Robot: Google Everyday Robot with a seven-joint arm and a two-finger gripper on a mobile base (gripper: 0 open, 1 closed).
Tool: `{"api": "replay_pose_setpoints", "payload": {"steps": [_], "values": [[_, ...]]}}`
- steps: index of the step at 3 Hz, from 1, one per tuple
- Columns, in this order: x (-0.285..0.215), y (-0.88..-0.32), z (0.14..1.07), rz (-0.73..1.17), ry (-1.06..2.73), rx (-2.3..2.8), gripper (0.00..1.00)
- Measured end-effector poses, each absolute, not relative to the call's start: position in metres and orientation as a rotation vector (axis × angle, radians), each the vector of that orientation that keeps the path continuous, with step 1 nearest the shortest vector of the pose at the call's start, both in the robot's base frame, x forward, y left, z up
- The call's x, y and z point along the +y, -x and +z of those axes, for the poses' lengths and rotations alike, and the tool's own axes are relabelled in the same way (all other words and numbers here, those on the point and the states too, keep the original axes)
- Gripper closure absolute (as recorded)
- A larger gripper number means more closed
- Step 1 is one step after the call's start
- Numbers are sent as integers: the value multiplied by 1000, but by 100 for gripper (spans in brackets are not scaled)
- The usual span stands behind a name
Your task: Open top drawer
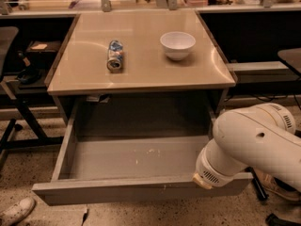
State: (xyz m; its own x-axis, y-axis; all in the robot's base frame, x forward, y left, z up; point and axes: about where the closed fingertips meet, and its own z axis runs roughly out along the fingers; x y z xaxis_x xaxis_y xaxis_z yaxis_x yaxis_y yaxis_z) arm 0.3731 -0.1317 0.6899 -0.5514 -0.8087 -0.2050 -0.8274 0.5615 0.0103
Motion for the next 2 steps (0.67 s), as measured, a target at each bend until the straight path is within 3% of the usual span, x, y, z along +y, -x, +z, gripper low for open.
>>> {"api": "replay_pose_setpoints", "payload": {"steps": [2], "values": [[-134,-377,691,157,1384,2616,59]]}}
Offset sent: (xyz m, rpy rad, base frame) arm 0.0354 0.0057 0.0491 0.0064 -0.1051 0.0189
